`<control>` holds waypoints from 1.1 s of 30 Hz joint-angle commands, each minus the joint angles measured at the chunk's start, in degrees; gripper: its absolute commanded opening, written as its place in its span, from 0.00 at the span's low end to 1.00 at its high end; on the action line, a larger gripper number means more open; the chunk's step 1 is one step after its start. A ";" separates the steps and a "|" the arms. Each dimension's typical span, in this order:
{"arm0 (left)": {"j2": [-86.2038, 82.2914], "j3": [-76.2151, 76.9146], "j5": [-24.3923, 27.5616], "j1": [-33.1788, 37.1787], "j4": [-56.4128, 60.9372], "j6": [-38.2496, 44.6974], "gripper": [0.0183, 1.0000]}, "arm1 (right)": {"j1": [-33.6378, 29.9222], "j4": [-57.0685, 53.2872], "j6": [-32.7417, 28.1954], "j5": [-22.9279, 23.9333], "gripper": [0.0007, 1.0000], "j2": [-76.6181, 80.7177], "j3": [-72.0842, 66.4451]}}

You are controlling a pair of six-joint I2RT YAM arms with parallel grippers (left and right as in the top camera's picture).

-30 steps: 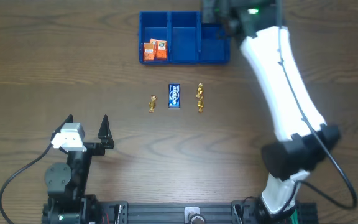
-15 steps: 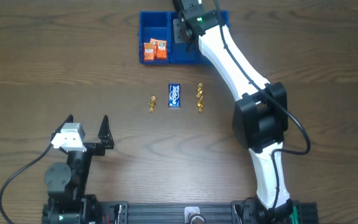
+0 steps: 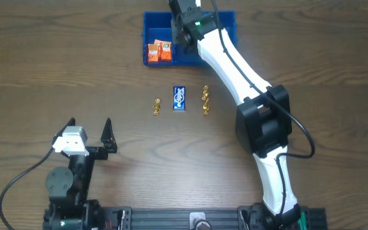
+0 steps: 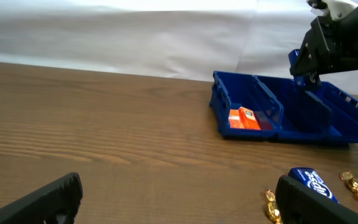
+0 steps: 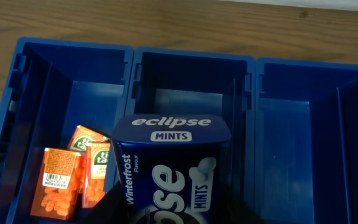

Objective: Sort Candies Into Trays

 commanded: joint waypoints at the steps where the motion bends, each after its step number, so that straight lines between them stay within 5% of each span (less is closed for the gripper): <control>1: -0.42 -1.60 1.18 0.17 -1.07 -0.22 1.00 | 0.17 0.42 0.66 1.46 0.24 1.05 0.33; 4: -0.42 -1.60 1.18 0.17 -1.07 -0.24 1.00 | 0.15 0.42 0.66 1.46 0.38 1.05 0.33; 7: -0.42 -1.60 1.18 0.17 -1.07 -0.24 1.00 | 0.17 0.42 0.63 1.44 1.00 1.05 0.33; 15: -0.42 -1.60 1.18 0.17 -1.07 -0.24 1.00 | 0.15 -4.04 0.66 1.44 1.00 -0.87 2.84; 21: -0.42 -1.60 1.18 0.17 -1.07 -0.24 1.00 | 3.34 -23.43 5.66 0.68 1.00 -7.23 6.73; 24: -0.42 -1.60 1.18 0.17 -1.07 -0.24 1.00 | 5.81 -32.06 11.23 -3.50 1.00 -7.02 4.63; 26: -0.42 -1.60 1.18 0.17 -1.07 -0.24 1.00 | 6.88 -31.56 11.58 -7.93 1.00 -7.02 -0.46; 33: -0.42 -1.60 1.18 0.17 -1.07 -0.24 1.00 | 7.63 -16.61 15.39 -12.28 1.00 -7.02 -19.96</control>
